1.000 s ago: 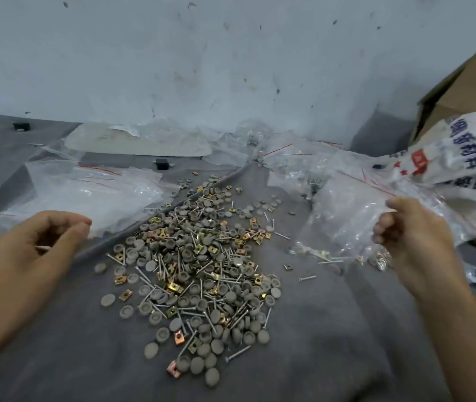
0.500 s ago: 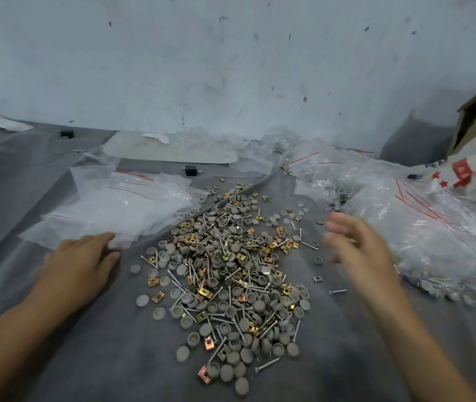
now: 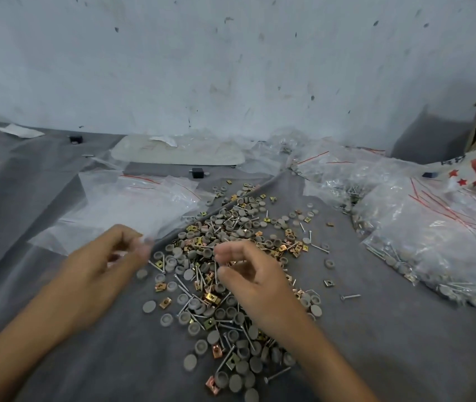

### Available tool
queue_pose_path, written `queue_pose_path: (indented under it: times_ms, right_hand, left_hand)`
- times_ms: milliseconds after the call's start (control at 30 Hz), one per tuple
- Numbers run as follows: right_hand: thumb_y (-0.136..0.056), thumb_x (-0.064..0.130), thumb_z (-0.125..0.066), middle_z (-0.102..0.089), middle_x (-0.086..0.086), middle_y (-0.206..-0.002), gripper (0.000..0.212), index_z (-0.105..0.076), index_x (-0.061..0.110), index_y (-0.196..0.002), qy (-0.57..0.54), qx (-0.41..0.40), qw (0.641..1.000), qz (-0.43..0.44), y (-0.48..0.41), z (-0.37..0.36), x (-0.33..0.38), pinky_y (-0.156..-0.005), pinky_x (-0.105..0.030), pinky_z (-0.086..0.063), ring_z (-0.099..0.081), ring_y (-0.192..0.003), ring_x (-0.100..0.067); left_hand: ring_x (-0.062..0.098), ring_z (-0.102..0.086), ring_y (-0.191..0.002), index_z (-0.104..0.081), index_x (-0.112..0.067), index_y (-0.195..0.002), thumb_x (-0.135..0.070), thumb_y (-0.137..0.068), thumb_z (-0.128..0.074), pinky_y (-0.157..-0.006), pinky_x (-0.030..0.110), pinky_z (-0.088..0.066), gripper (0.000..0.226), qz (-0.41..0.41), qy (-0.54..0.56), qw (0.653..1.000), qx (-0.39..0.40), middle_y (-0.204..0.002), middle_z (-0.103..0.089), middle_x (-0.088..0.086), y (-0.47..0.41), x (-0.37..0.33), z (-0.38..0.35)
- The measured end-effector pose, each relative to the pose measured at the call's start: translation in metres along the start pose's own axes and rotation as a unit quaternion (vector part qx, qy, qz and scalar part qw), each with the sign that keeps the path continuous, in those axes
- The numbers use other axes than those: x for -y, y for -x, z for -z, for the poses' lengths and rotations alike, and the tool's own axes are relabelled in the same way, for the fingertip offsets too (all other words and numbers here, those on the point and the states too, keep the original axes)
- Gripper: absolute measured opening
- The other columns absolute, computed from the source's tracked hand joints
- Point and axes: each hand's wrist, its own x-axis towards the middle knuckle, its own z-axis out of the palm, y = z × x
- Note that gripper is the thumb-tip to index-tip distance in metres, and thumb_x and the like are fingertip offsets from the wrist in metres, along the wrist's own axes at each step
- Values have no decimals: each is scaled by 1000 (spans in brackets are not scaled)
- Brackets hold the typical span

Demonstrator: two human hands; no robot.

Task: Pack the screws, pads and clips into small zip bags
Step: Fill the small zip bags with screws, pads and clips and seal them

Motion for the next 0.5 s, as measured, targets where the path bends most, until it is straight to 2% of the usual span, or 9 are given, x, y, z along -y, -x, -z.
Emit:
queue_pose_path:
  times_ms: [67, 133, 200, 233, 300, 333, 400, 467, 500]
  right_hand:
    - [-86, 47, -72, -54, 32, -130, 52, -47, 60, -129, -12, -4, 1000, -3, 2, -3, 3, -84, -16, -52, -57, -115, 6]
    - [-77, 52, -82, -45, 27, -146, 85, -30, 61, -143, -114, 35, 992, -46, 3, -6, 6, -93, -20, -53, -53, -126, 6]
    - [-81, 38, -84, -49, 6, -152, 91, -27, 53, -150, -286, 109, 947, -95, 3, -8, 10, -106, -47, -50, -57, -131, -12]
    - [-86, 32, -80, -54, -4, -148, 82, -32, 40, -153, -352, 133, 920, -108, 3, -8, 11, -109, -56, -45, -59, -129, -21]
    - [-91, 27, -73, -68, -11, -126, 52, -57, 15, -139, -417, 142, 889, -124, 4, -6, 16, -101, -54, -51, -66, -110, -24]
    - [-89, 25, -72, -72, -10, -114, 37, -69, 13, -125, -430, 132, 884, -131, 5, -4, 16, -91, -47, -56, -69, -99, -21]
    - [-87, 23, -72, -75, -7, -101, 23, -77, 16, -108, -431, 118, 884, -139, 6, -2, 14, -82, -36, -59, -70, -90, -16]
    - [-88, 24, -70, -74, -8, -102, 24, -76, 14, -109, -425, 118, 886, -142, 7, 0, 12, -82, -36, -58, -70, -92, -18]
    - [-90, 26, -68, -74, -10, -105, 28, -75, 11, -113, -423, 122, 886, -144, 6, 0, 11, -84, -37, -58, -69, -94, -20]
  left_hand:
    - [23, -71, -97, -59, -23, -81, -39, -94, -66, -92, 46, -47, 22, 33, 202, 977, 55, -105, -76, 7, 11, -21, -3]
    - [31, -74, -92, -58, -17, -79, -41, -83, -71, -86, 50, -54, 27, 83, 368, 923, 74, -107, -75, 21, 16, -37, -2]
    - [38, -74, -76, -63, -19, -72, -35, -72, -76, -66, 45, -62, 21, 116, 447, 885, 59, -97, -73, 29, 15, -44, 0]
    - [39, -74, -73, -64, -19, -71, -30, -75, -70, -60, 44, -62, 13, 122, 463, 876, 54, -94, -72, 31, 13, -43, 1]
    - [38, -73, -79, -62, -20, -76, -27, -80, -63, -64, 43, -61, 9, 125, 440, 887, 57, -100, -71, 28, 9, -33, 5]
    - [35, -72, -82, -61, -19, -80, -30, -80, -66, -70, 41, -60, 12, 124, 403, 906, 51, -102, -69, 27, 8, -26, 8]
    - [32, -68, -82, -62, -17, -82, -37, -76, -74, -77, 43, -53, 24, 121, 328, 936, 35, -100, -67, 30, 7, -17, 12]
    - [31, -60, -79, -64, -19, -79, -42, -77, -77, -79, 47, -44, 27, 122, 281, 952, 28, -95, -67, 31, 5, -10, 10]
    - [26, -57, -75, -65, -19, -78, -48, -75, -75, -76, 45, -41, 31, 119, 262, 958, 20, -87, -67, 25, 4, -8, 9]
